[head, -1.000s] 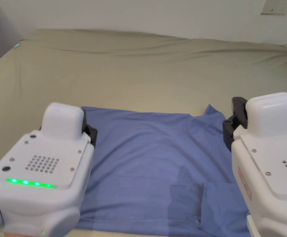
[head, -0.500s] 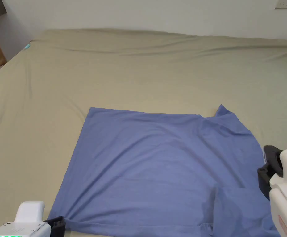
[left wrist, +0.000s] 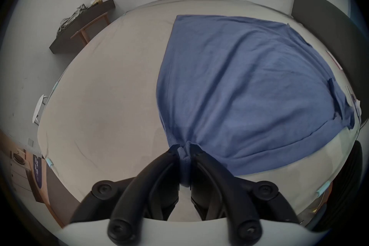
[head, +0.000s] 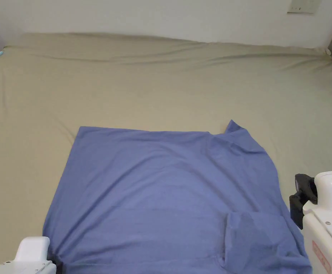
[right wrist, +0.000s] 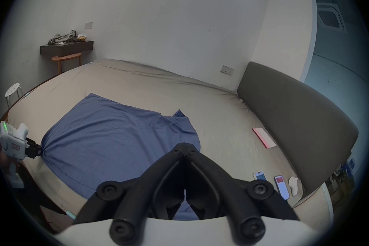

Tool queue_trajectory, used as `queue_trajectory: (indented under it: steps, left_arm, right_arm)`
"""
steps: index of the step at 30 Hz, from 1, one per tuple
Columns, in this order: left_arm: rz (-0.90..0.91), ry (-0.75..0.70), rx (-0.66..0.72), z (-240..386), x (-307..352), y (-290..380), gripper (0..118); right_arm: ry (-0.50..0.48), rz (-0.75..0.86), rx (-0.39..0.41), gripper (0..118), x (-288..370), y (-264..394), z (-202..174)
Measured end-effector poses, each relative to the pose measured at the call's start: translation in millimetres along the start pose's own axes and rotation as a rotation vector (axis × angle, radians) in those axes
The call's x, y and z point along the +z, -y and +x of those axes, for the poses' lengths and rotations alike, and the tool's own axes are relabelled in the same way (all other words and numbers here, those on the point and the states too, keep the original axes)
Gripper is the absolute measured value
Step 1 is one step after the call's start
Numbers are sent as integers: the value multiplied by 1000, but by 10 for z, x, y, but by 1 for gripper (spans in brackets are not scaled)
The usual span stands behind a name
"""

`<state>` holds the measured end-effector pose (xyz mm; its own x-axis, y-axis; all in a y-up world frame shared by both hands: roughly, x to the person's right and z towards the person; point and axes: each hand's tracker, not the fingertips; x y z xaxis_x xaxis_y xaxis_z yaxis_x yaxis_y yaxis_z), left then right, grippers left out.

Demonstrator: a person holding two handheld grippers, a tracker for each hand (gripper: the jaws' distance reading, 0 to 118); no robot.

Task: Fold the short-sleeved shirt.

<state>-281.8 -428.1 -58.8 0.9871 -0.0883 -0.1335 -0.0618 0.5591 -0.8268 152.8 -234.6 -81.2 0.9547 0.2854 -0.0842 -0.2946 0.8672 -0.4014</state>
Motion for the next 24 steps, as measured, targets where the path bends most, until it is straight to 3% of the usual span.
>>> queue_trajectory:
  steps: [2, 6, 10, 12, 14, 15, 19, 22, 24]
  left_arm:
    - [37, 42, 65, -28, 124, -52, 7]
    - [116, 44, 68, -81, 427, -180, 7]
    - [168, 63, 115, -161, 628, -258, 7]
    - [182, 56, 115, -117, 715, -276, 7]
    - [176, 51, 109, -92, 719, -269, 7]
    - [169, 48, 106, -73, 709, -270, 7]
    - [132, 30, 95, -36, 624, -223, 7]
    - [115, 18, 96, -16, 587, -198, 7]
    - [102, 6, 88, -7, 570, -202, 7]
  right_arm:
    - [-5, -34, -34, 0, -34, 70, 90]
    - [-8, -147, -69, 0, -204, 385, 340]
    - [-26, -383, -79, 1, -534, 930, 534]
    - [-42, -496, -122, 48, -676, 1208, 582]
    - [-70, -644, -151, 114, -851, 1492, 617]
    - [-72, -668, -156, 118, -903, 1600, 610]
    - [-64, -705, -108, 112, -1027, 1834, 533]
    - [-70, -712, -121, 110, -1114, 1895, 493]
    - [-80, -719, -139, 91, -1138, 1890, 467]
